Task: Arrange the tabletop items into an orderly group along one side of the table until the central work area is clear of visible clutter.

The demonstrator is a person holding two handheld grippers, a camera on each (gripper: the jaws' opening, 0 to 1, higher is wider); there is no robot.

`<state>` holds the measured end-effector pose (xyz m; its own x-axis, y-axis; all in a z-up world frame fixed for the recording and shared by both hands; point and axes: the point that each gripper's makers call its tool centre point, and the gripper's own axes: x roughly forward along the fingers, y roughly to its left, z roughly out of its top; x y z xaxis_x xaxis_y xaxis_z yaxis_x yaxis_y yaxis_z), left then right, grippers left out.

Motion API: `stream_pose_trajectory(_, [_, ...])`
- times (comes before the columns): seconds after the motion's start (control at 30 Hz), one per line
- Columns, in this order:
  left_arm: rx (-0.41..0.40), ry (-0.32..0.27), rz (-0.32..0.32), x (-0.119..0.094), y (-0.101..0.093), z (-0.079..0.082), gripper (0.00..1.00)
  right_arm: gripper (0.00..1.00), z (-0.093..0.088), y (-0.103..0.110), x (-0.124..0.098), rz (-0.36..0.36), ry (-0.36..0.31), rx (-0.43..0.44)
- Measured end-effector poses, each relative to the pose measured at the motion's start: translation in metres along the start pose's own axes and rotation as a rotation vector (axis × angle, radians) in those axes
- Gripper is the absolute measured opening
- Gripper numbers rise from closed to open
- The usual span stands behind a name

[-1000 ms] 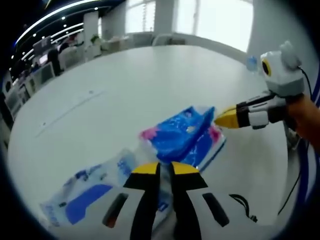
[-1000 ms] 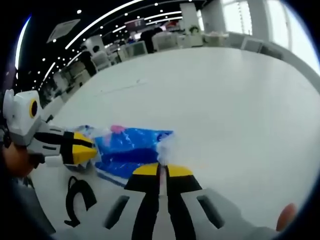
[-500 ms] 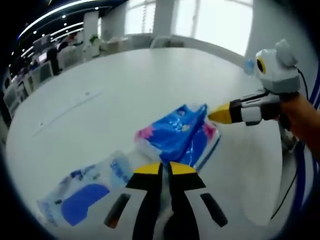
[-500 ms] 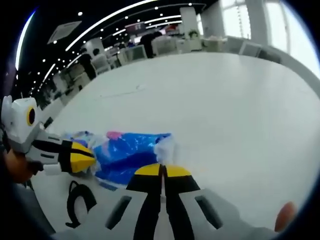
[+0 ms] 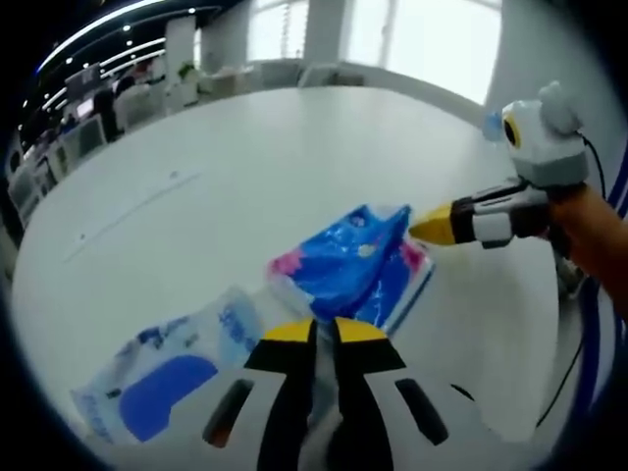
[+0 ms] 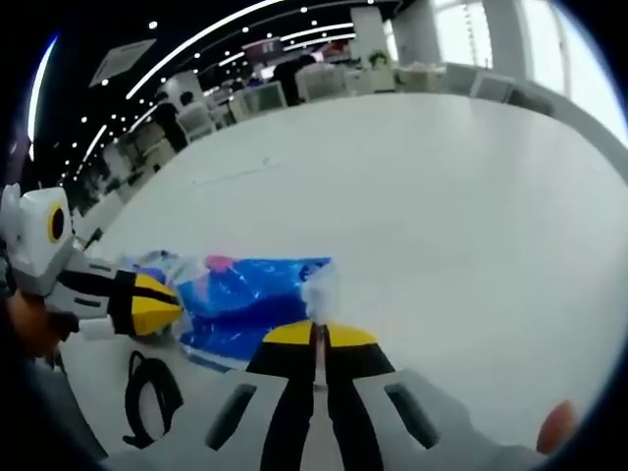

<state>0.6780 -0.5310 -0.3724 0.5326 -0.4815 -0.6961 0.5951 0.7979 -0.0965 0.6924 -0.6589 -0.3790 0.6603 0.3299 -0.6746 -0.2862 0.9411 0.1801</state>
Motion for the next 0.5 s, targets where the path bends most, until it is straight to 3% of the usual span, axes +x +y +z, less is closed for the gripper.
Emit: stream_pose_trajectory(0.5, [0.039,-0.009,0.006,-0.0051,-0.0019,0.0021,0.17,0.08,0.0032,0.0,-0.0064,-0.013,-0.012,-0.004])
